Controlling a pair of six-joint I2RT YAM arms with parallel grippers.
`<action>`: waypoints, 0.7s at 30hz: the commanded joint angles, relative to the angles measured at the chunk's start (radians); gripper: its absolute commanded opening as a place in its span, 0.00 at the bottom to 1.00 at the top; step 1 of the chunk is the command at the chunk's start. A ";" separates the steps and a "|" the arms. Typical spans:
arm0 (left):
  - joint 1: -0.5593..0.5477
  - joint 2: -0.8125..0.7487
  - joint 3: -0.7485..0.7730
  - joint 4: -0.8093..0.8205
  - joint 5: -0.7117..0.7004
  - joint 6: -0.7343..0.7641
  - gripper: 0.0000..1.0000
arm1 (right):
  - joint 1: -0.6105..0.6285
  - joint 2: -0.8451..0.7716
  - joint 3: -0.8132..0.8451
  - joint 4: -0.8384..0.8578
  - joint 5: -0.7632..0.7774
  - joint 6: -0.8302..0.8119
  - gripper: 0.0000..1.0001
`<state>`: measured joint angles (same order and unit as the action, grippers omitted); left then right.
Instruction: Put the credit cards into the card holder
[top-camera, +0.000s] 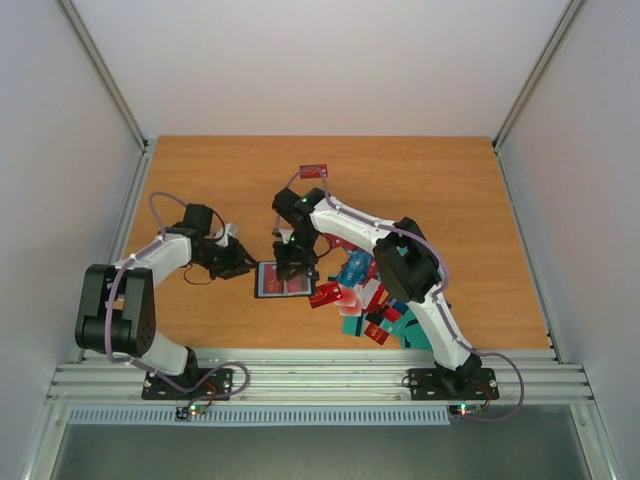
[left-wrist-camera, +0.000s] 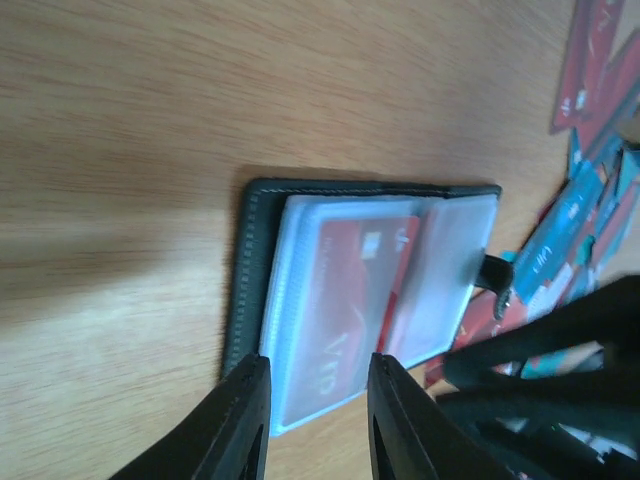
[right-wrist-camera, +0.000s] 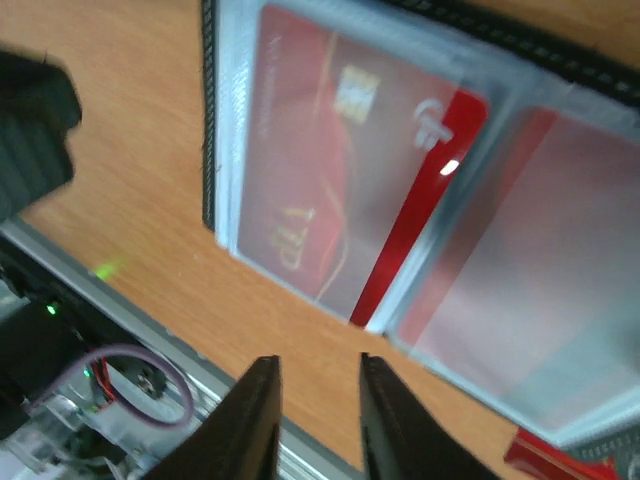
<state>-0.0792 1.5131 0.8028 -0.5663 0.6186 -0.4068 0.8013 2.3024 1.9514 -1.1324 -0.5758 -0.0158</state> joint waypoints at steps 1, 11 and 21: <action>-0.023 0.029 -0.022 0.093 0.112 -0.008 0.30 | -0.041 -0.018 -0.080 0.166 -0.071 0.077 0.19; -0.071 0.081 -0.017 0.103 0.082 -0.015 0.30 | -0.061 0.024 -0.107 0.201 -0.098 0.074 0.11; -0.076 0.126 -0.013 0.106 0.067 -0.010 0.30 | -0.070 0.050 -0.129 0.203 -0.100 0.066 0.07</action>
<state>-0.1478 1.6154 0.7830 -0.4900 0.6899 -0.4191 0.7387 2.3268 1.8404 -0.9390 -0.6674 0.0483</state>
